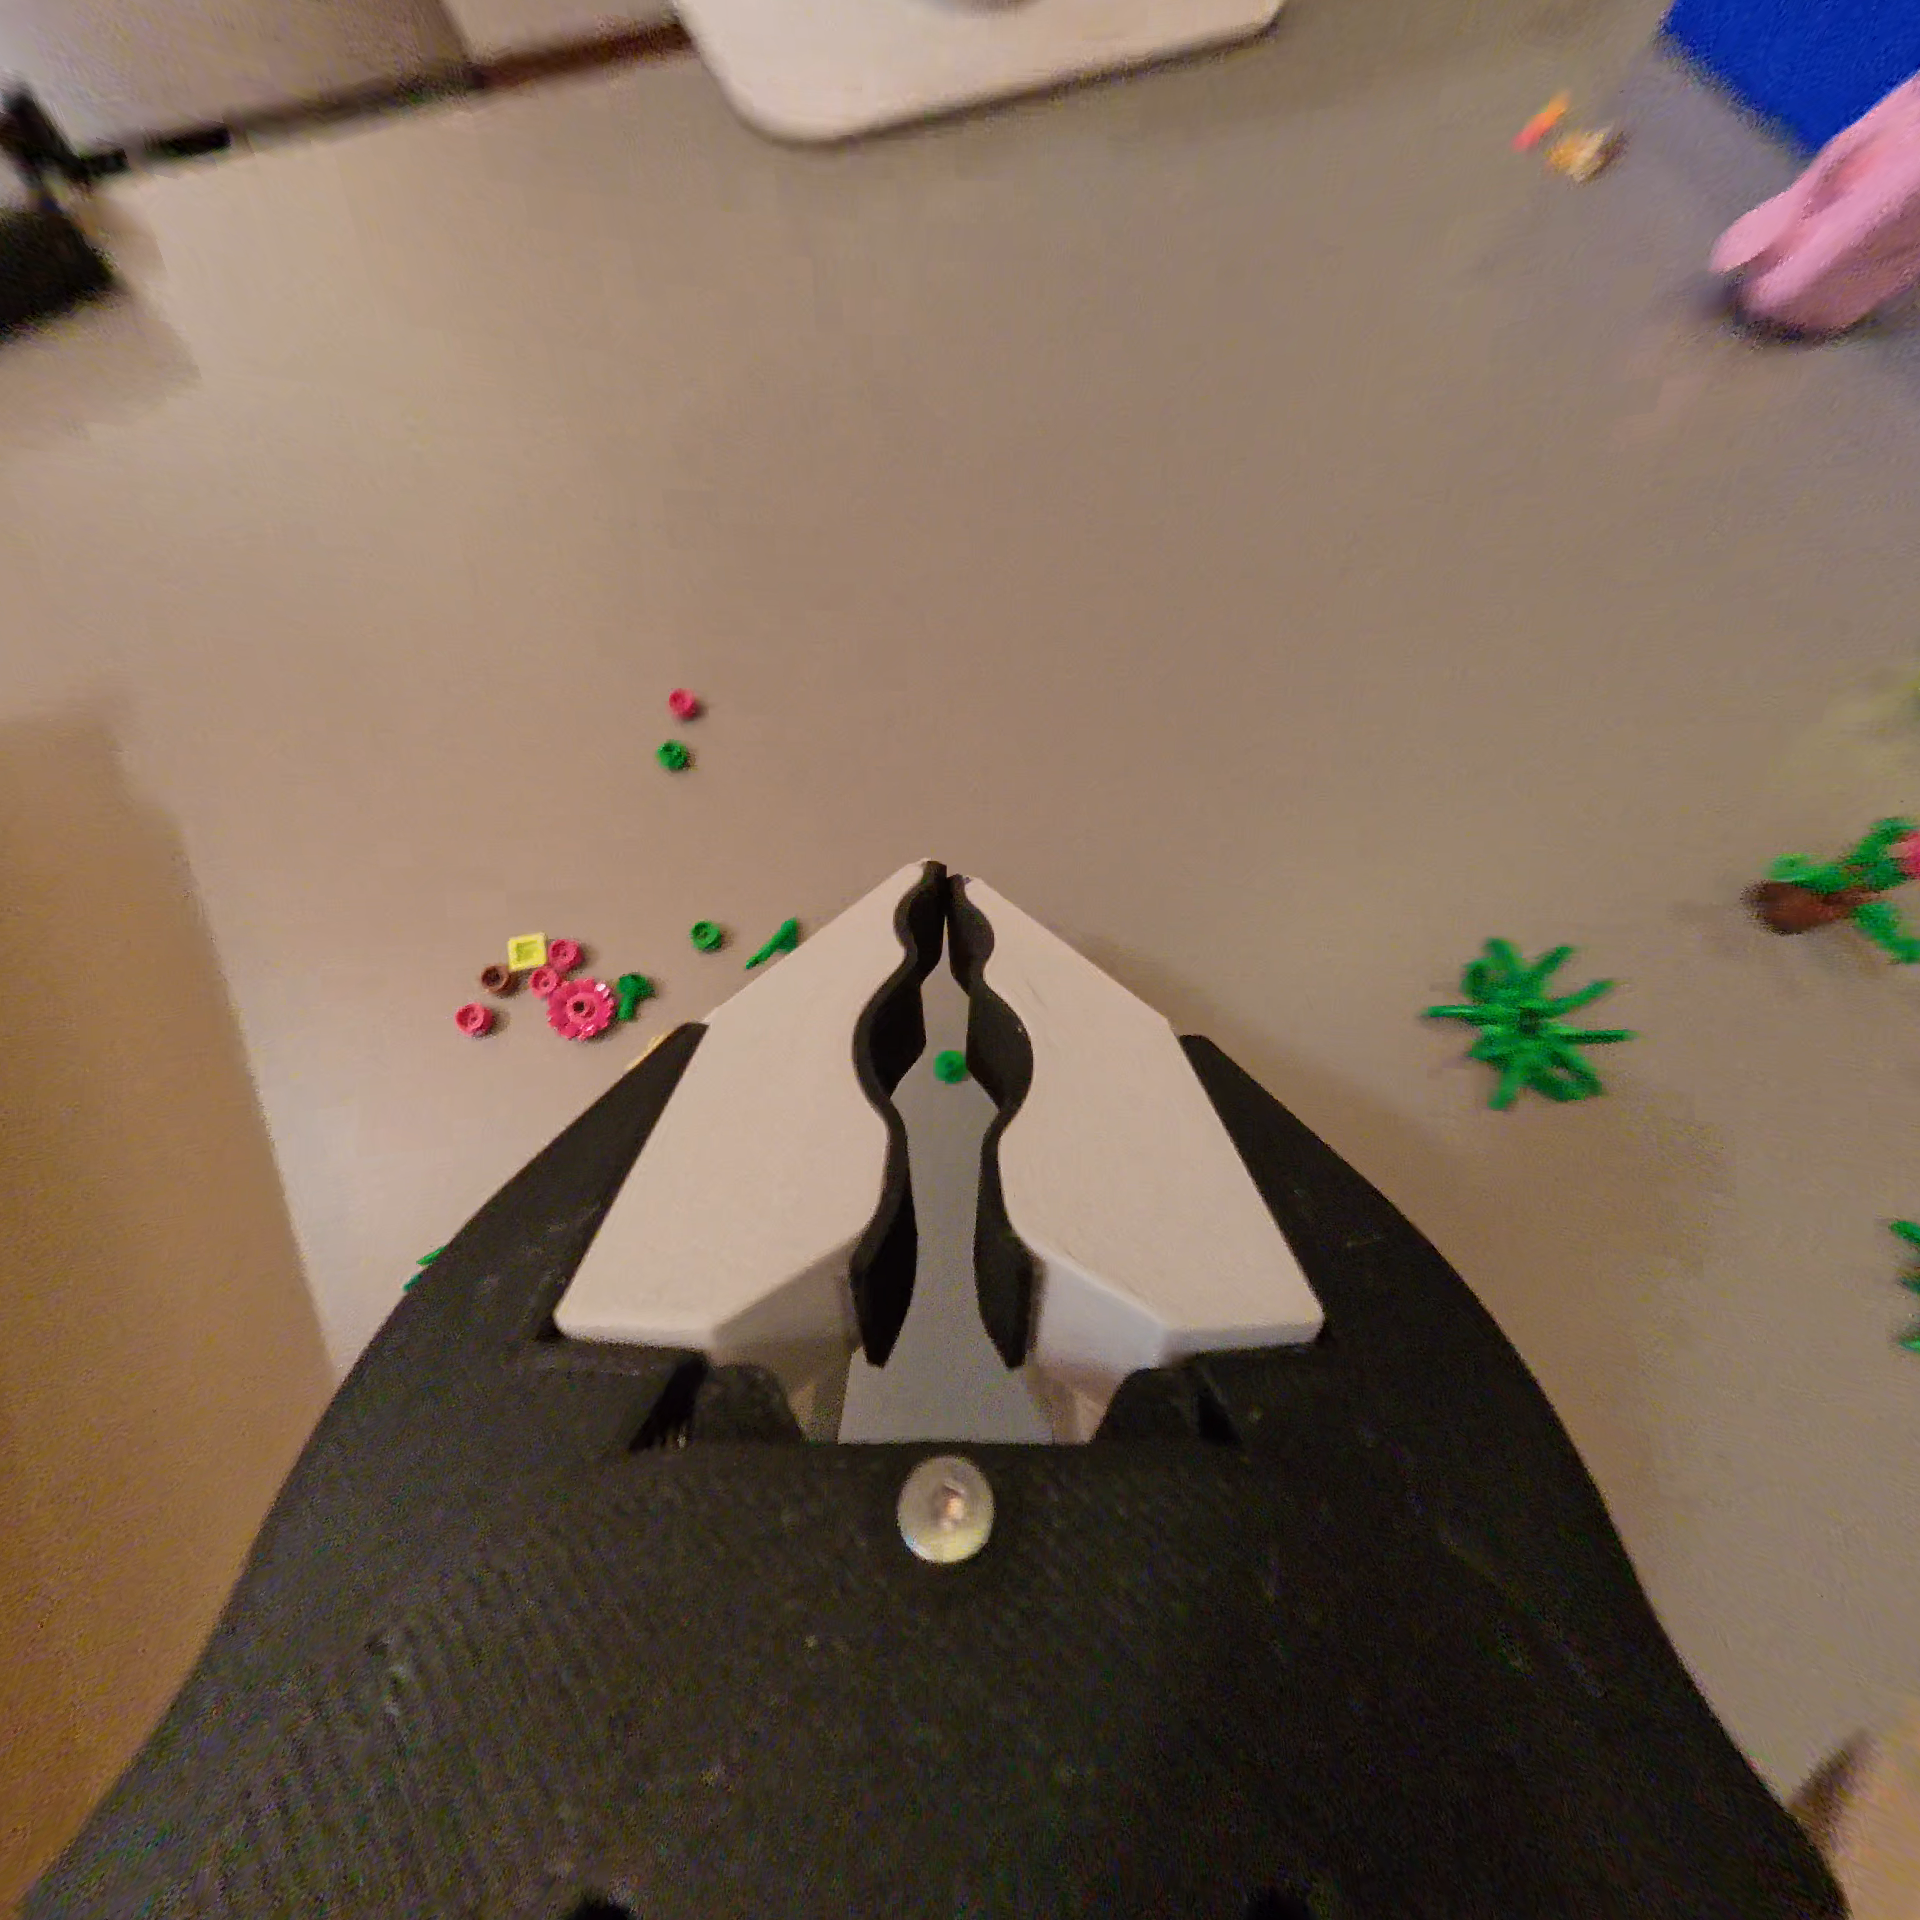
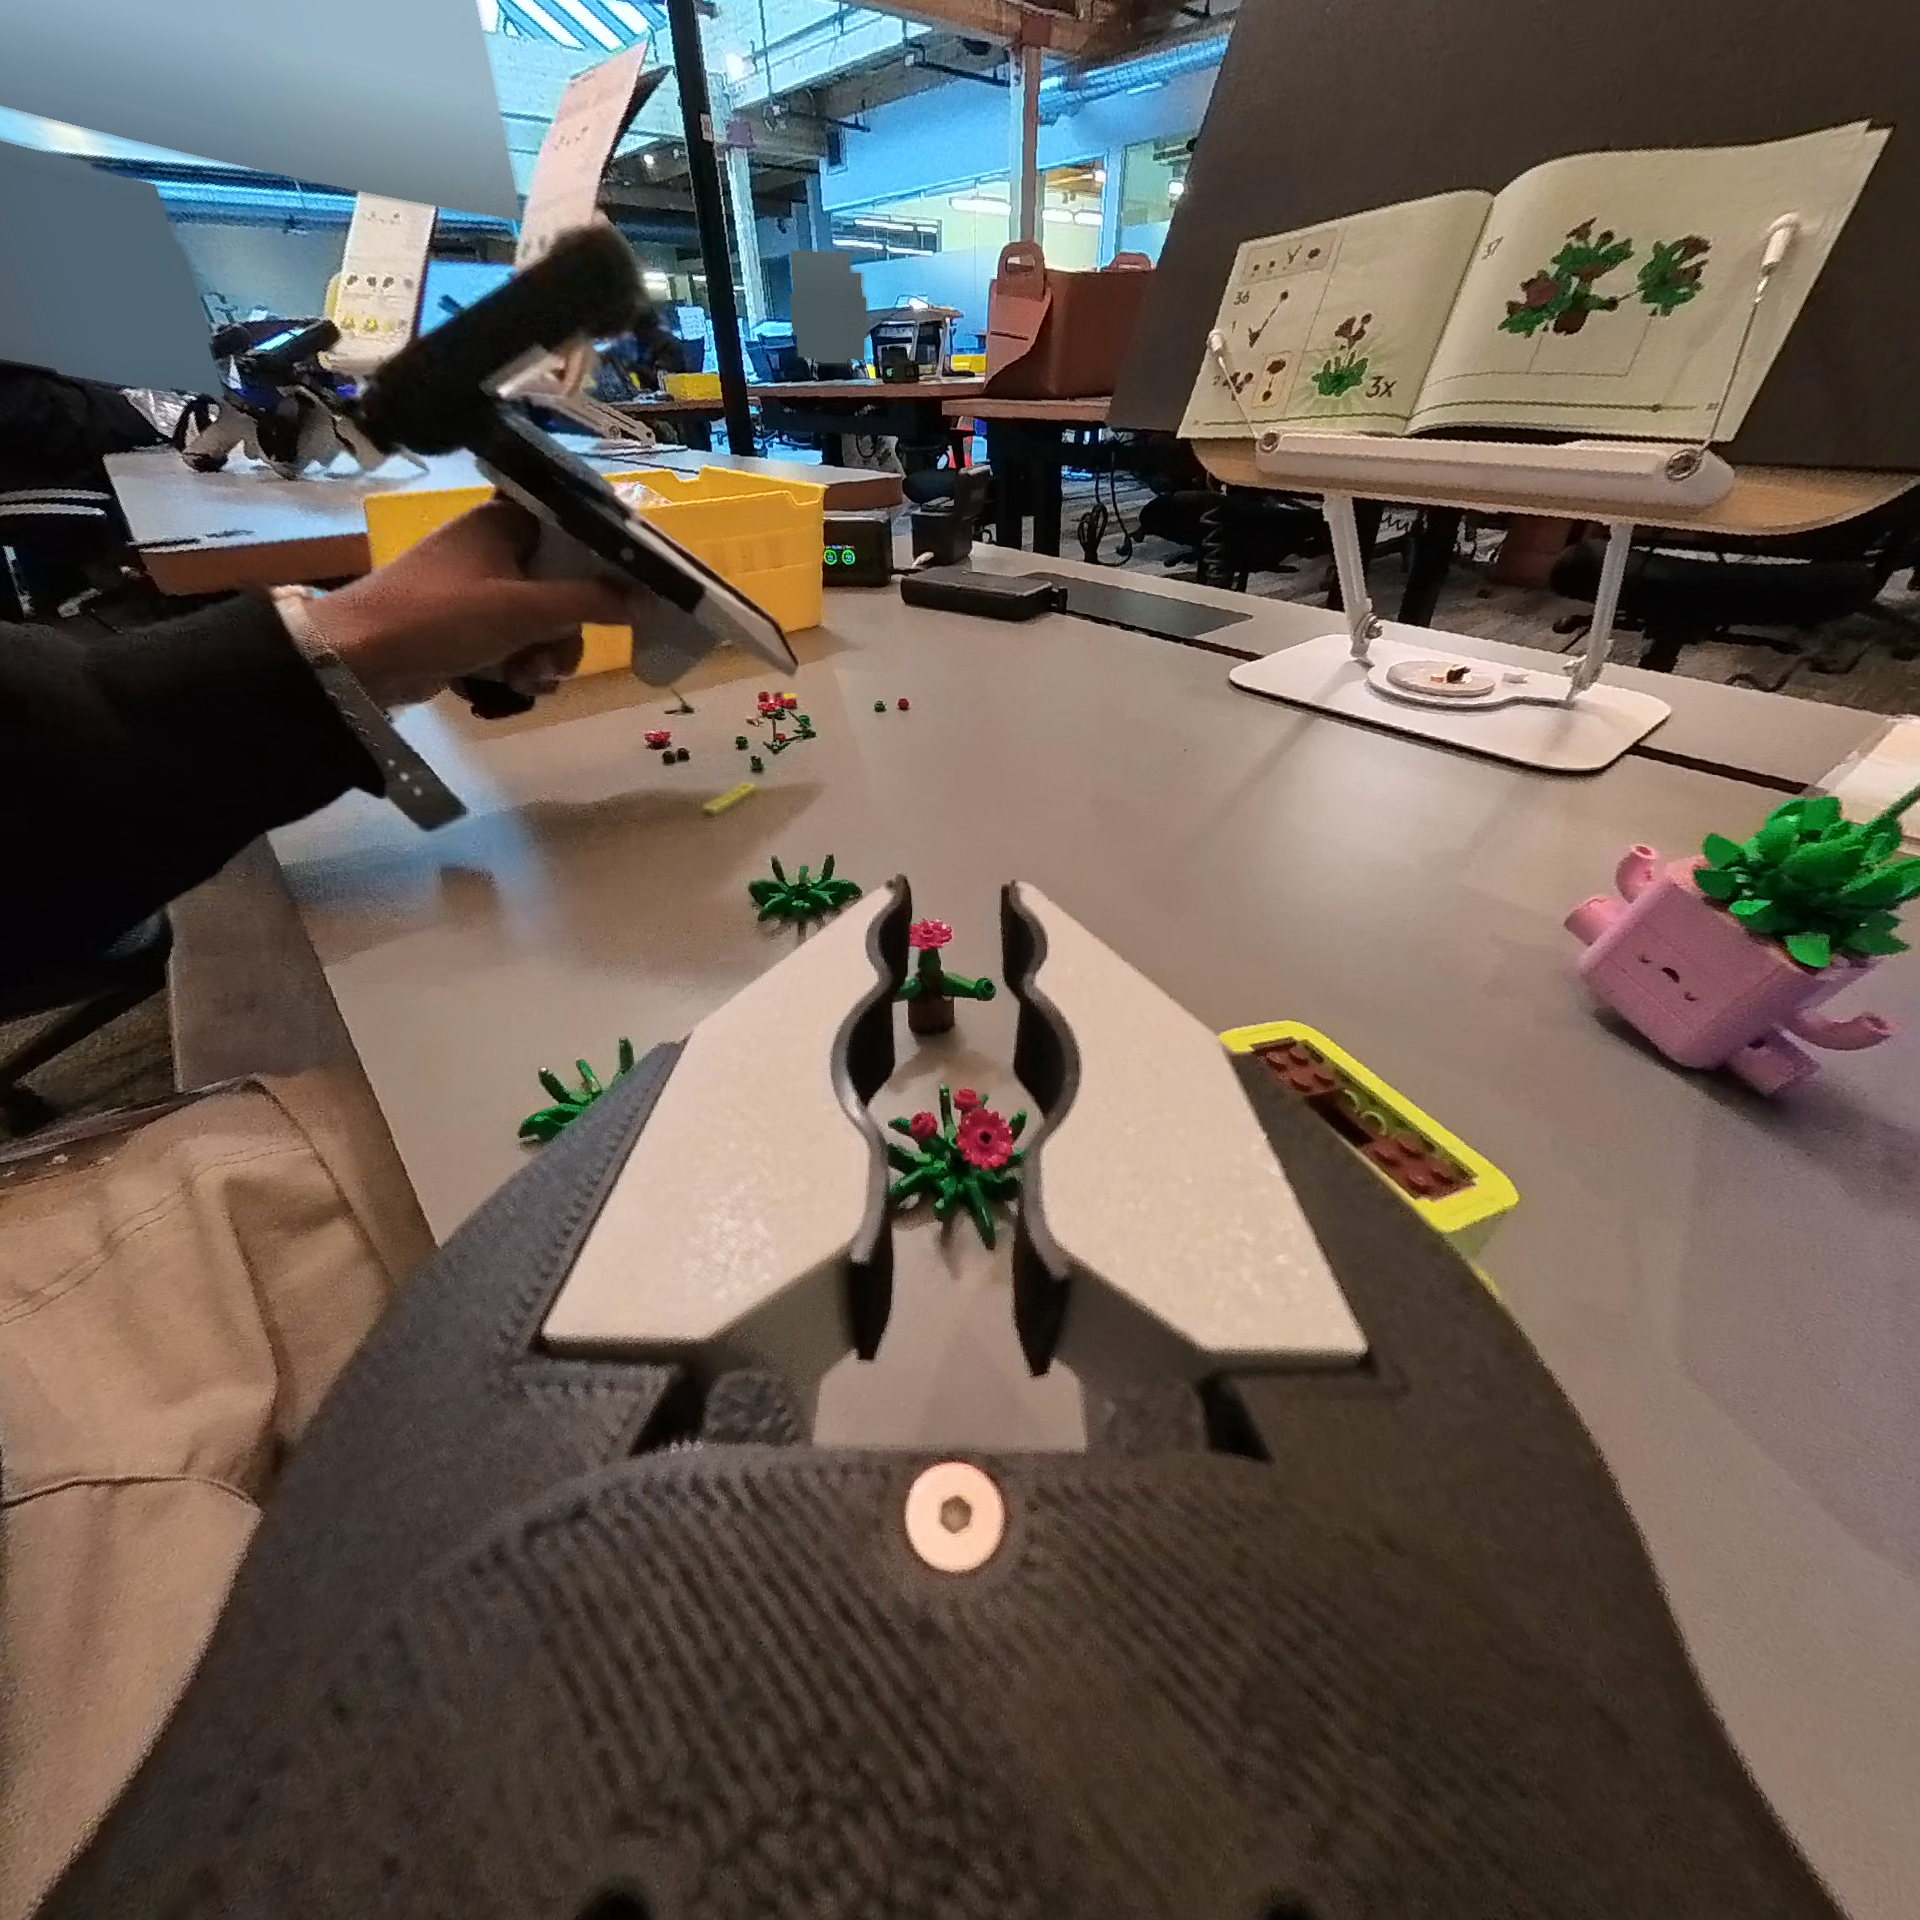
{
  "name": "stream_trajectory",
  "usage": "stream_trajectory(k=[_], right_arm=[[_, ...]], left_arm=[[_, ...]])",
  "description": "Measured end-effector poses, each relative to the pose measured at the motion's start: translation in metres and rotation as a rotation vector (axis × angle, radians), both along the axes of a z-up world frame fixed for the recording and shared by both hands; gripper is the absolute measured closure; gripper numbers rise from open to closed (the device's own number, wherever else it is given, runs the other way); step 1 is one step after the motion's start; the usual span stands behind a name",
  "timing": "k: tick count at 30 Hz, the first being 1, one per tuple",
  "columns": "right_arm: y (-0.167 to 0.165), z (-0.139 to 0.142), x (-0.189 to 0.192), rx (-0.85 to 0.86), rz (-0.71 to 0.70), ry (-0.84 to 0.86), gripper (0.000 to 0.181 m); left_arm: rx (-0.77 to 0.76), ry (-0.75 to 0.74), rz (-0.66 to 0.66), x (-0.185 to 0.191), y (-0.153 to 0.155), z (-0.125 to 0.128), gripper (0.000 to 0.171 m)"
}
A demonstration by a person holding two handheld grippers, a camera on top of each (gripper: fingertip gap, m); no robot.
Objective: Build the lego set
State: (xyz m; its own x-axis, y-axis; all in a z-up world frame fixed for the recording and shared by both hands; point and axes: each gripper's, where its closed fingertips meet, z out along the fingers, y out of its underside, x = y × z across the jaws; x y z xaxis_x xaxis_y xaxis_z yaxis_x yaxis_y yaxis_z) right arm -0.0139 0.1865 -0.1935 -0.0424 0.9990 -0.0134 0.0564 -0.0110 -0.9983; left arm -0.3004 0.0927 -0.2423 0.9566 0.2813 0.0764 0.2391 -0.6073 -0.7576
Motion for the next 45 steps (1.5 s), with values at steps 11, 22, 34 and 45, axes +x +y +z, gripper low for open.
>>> stream_trajectory(k=[11,22,34,45], right_arm=[[-0.011,-0.007,-0.004,0.120,-0.007,-0.047,0.167],[-0.016,-0.018,-0.011,0.194,-0.010,-0.118,0.168],[-0.017,-0.017,-0.010,0.209,-0.016,-0.115,0.170],[-0.018,-0.016,-0.010,0.236,-0.025,-0.107,0.171]], left_arm=[[-0.038,-0.004,0.097,-0.025,-0.025,-0.014,0.159],[-0.003,-0.129,0.137,-0.044,-0.014,-0.030,0.148],[-0.042,-0.136,0.070,-0.027,-0.007,-0.038,0.171],[0.102,-0.077,-0.022,0.000,0.003,0.013,0.171]])
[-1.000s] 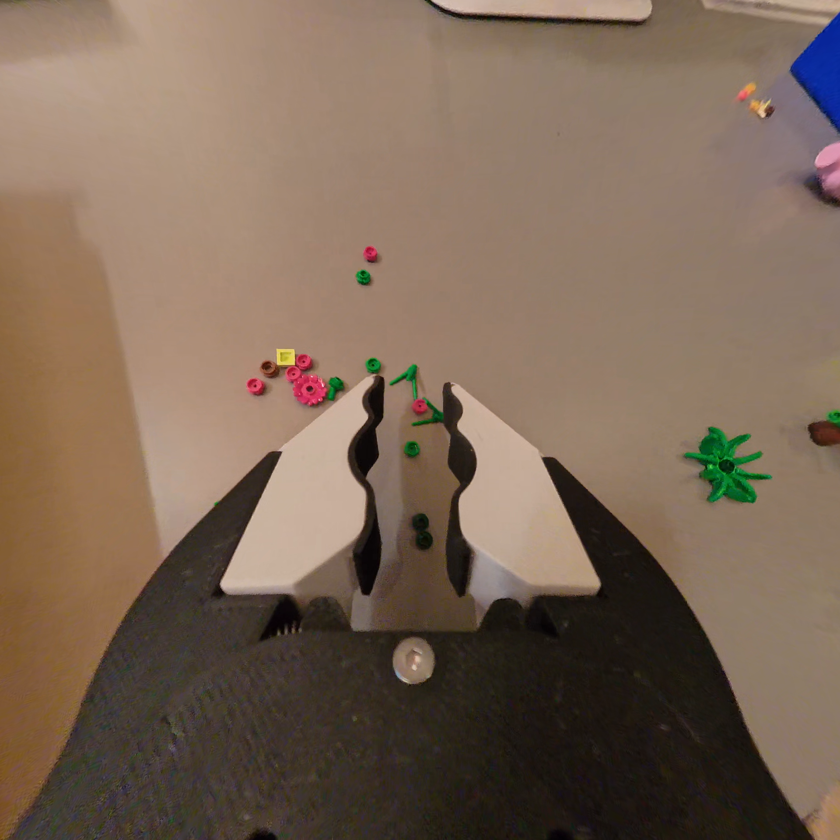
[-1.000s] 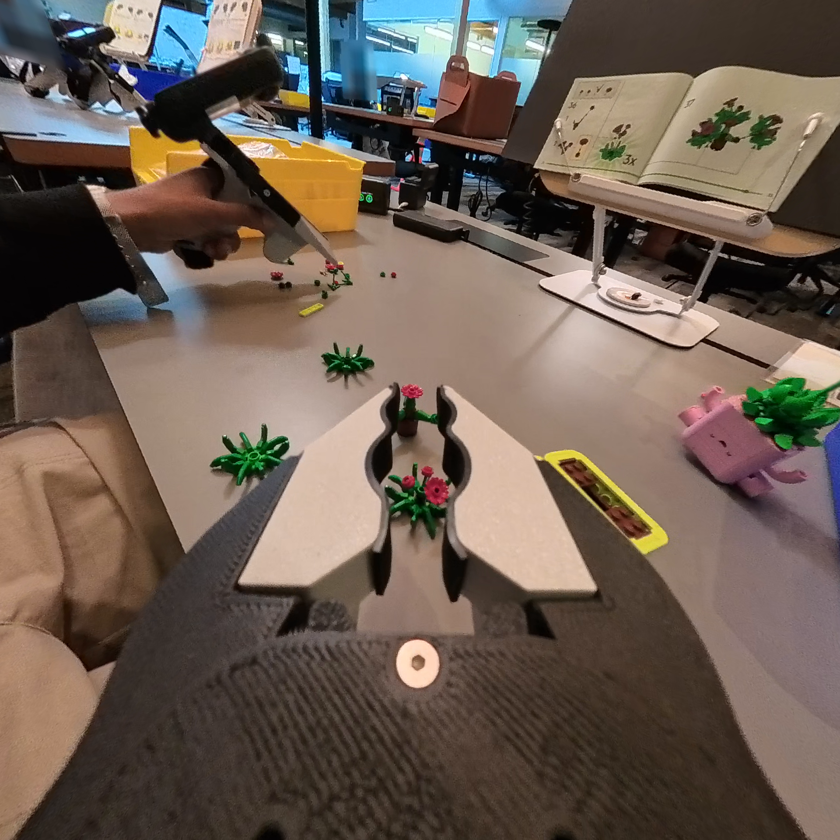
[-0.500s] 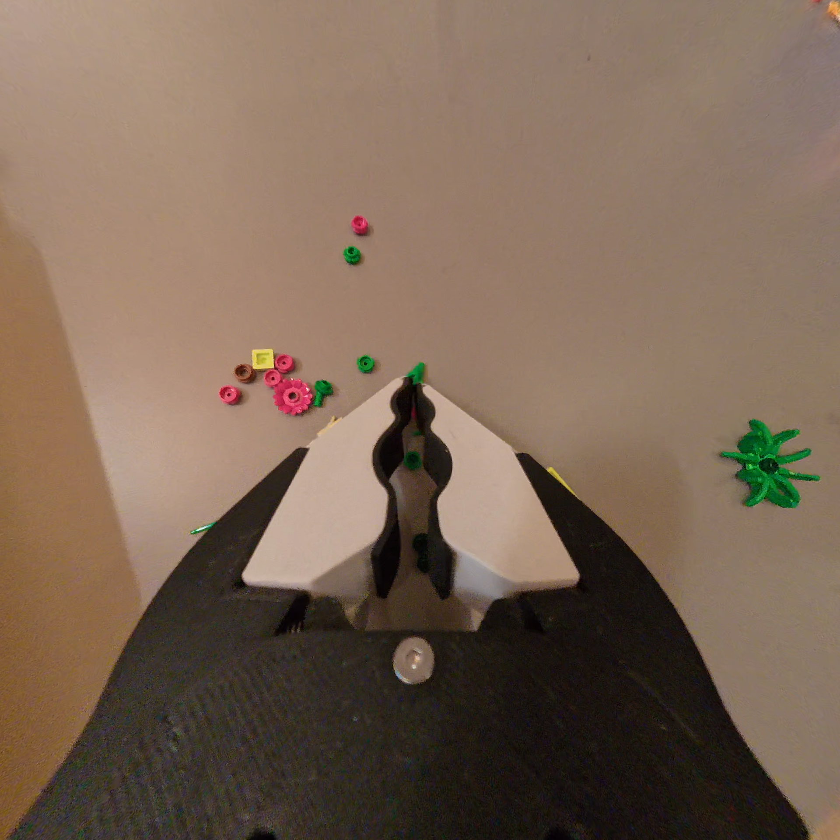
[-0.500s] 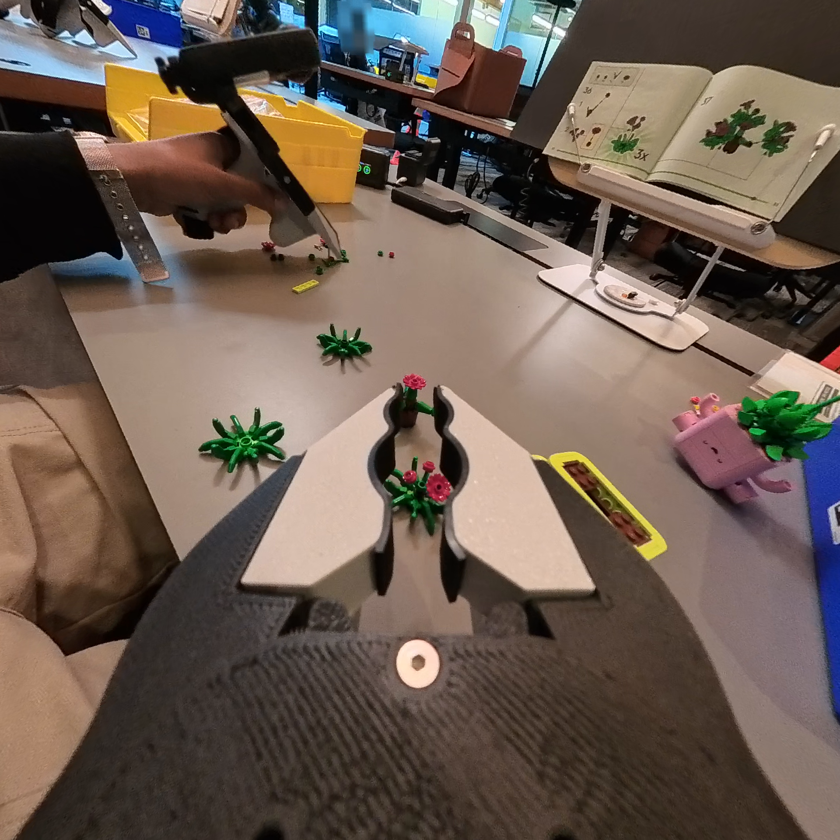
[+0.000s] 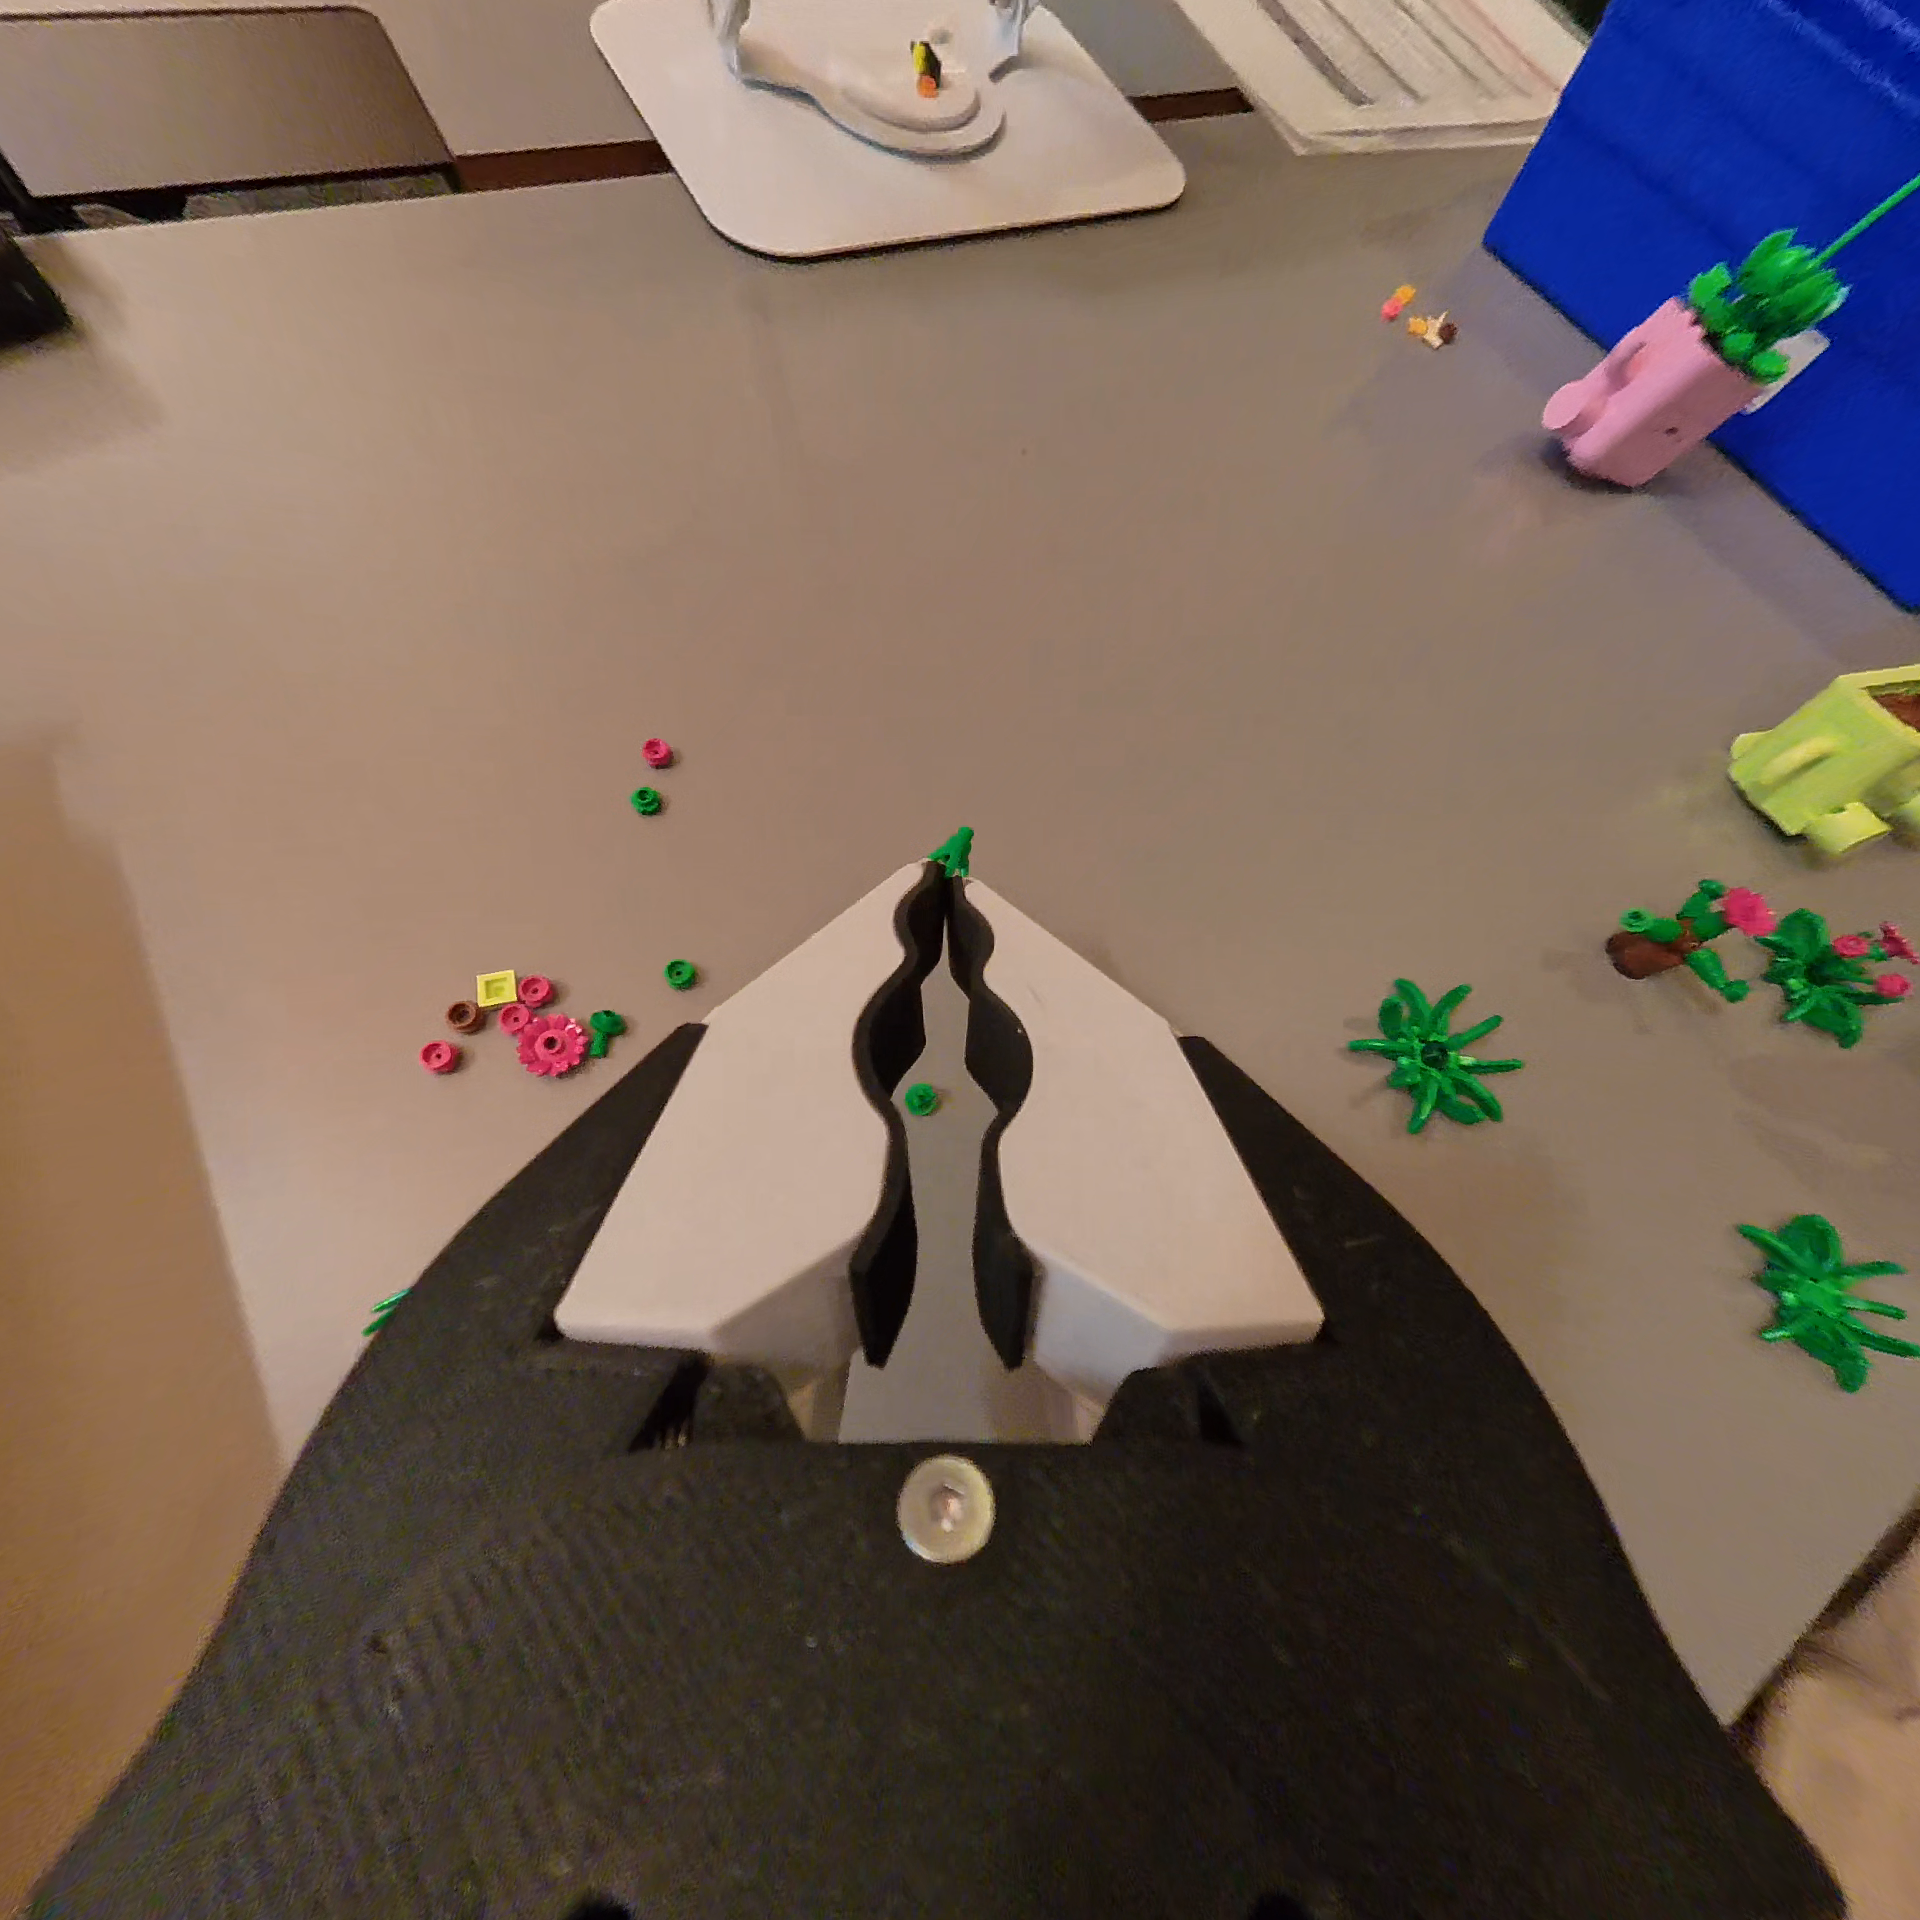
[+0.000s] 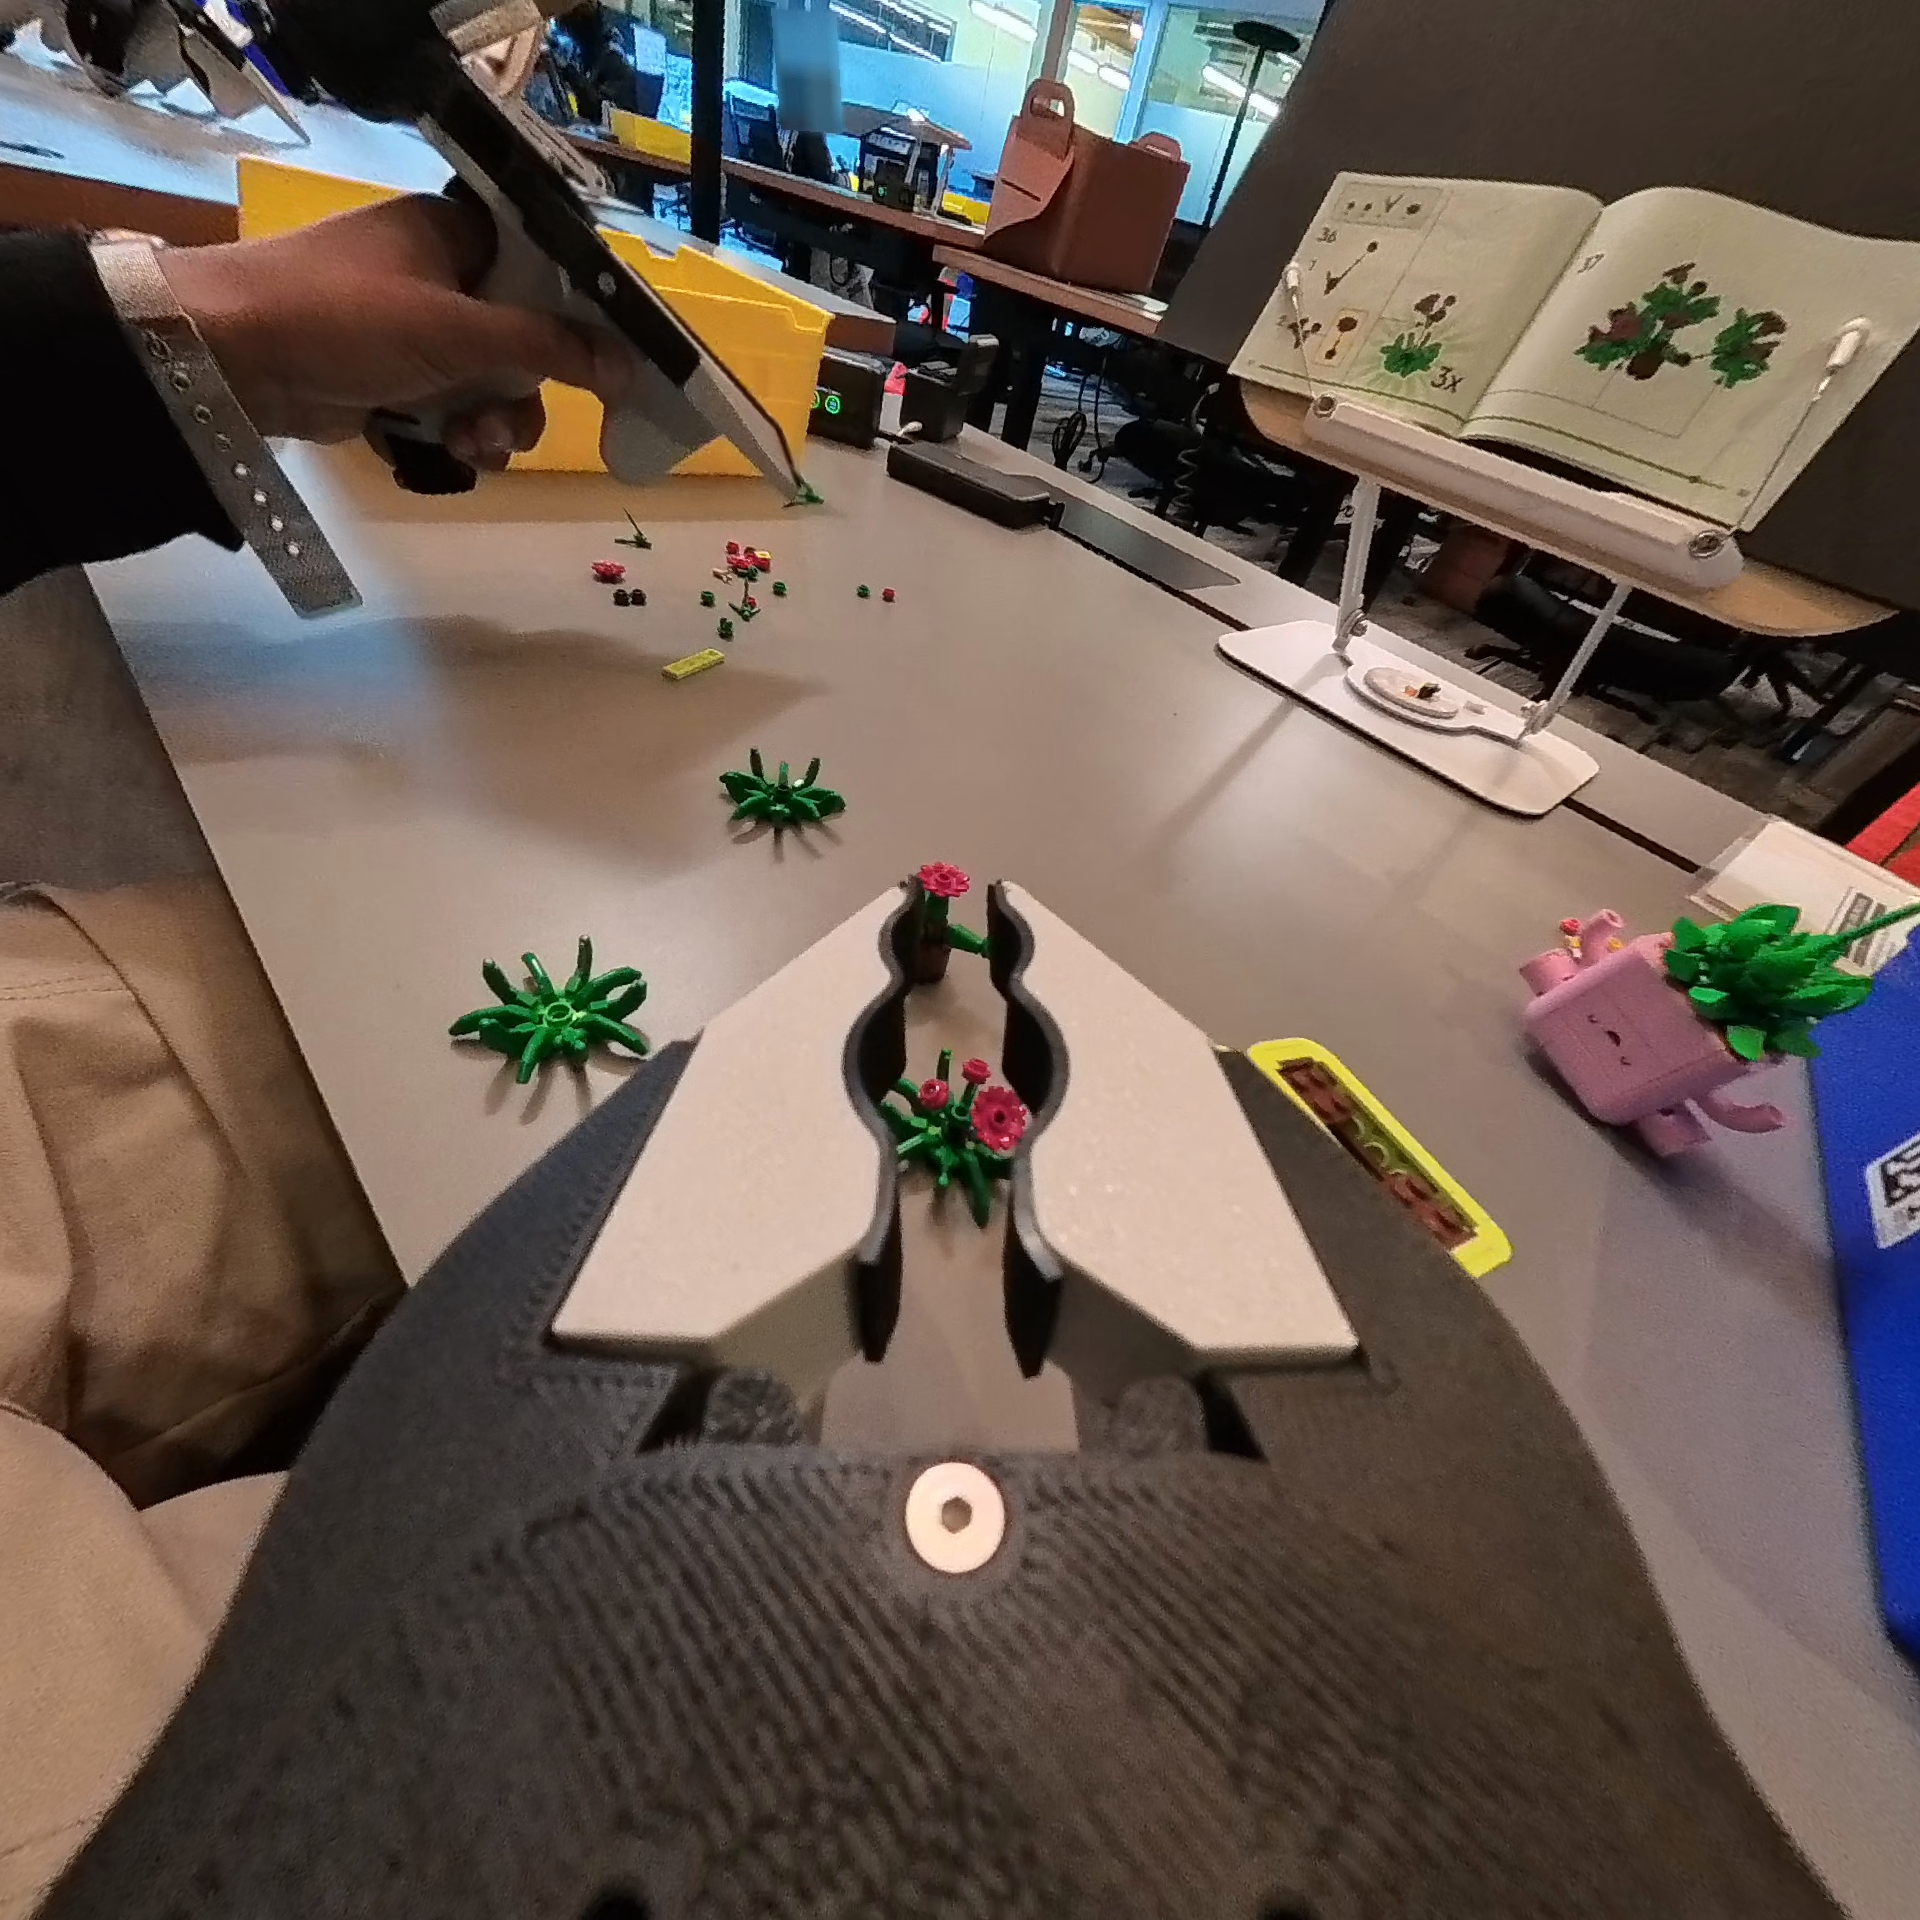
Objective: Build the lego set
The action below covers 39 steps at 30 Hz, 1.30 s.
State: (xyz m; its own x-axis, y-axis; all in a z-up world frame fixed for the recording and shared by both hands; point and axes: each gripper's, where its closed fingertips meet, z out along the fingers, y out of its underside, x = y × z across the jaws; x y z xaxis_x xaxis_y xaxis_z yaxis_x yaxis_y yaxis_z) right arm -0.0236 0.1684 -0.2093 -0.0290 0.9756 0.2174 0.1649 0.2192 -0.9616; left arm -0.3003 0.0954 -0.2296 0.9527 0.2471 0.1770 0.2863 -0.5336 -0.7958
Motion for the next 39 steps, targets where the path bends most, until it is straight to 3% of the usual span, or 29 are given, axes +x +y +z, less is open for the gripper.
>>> stream_trajectory(k=[3,8,14,21,29,39], right_arm=[[-0.001,0.000,0.000,0.017,-0.004,-0.002,0.172],[-0.003,-0.001,-0.001,0.044,-0.001,-0.005,0.172],[-0.014,0.004,0.002,0.162,0.016,0.053,0.170],[-0.046,-0.003,0.001,0.454,0.087,0.111,0.170],[-0.059,-0.019,-0.002,0.546,0.152,0.056,0.169],[-0.062,-0.025,-0.003,0.573,0.161,0.029,0.167]], left_arm=[[0.079,-0.079,-0.072,0.017,0.004,0.012,0.171],[0.206,-0.222,-0.327,0.081,0.015,0.040,0.171],[0.189,-0.353,-0.549,0.163,0.017,0.039,0.171],[0.150,-0.483,-0.812,0.247,0.005,0.035,0.171],[0.081,-0.526,-0.912,0.281,0.004,0.013,0.171],[0.028,-0.559,-0.921,0.287,0.005,-0.002,0.171]])
